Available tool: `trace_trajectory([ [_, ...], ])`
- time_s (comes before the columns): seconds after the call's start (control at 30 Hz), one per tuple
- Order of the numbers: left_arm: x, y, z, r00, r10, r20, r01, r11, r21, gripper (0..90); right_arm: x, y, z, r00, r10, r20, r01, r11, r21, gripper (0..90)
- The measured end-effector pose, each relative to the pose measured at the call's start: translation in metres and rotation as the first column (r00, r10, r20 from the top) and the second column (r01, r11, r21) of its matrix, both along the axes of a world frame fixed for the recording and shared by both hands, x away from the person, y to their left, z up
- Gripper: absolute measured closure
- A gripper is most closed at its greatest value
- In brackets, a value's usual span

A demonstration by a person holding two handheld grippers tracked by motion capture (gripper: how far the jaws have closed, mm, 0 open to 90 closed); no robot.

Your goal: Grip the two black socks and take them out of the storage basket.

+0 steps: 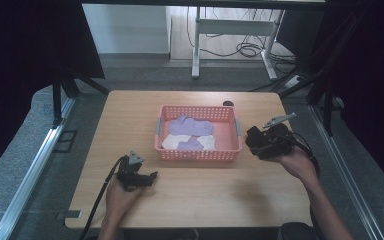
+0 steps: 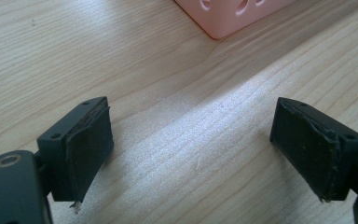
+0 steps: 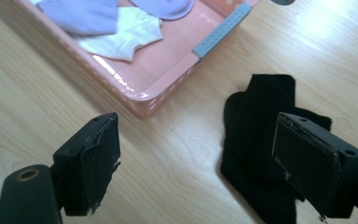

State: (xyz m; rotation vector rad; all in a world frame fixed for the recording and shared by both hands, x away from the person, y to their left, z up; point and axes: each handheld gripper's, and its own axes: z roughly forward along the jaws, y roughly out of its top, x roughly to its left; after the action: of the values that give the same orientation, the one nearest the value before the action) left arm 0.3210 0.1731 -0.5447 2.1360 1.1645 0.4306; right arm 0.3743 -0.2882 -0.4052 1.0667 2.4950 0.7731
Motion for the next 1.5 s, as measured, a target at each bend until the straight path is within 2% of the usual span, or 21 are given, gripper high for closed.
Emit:
trace_trajectory([
  [0.37,0.0,0.0,0.0,1.0,-0.004,0.001,0.004,1.0,0.003,12.7,-0.013,0.012,-0.02,0.9988,0.044,-0.023,-0.043,0.999,0.01,14.2],
  [0.67,0.0,0.0,0.0,1.0,0.0,-0.003,0.0,1.0,0.001,12.7,-0.019,0.018,-0.052,0.9968,0.07,-0.04,-0.069,0.998,0.009,14.1],
  [1.13,0.0,0.0,0.0,1.0,0.002,0.0,-0.002,1.0,-0.002,12.7,-0.028,0.022,-0.098,0.996,0.067,-0.059,-0.064,0.997,0.052,14.1],
  [1.5,0.0,0.0,0.0,1.0,0.001,-0.001,-0.001,1.0,-0.002,12.7,-0.035,0.022,-0.124,0.9959,0.084,-0.032,-0.082,0.994,0.068,12.7],
])
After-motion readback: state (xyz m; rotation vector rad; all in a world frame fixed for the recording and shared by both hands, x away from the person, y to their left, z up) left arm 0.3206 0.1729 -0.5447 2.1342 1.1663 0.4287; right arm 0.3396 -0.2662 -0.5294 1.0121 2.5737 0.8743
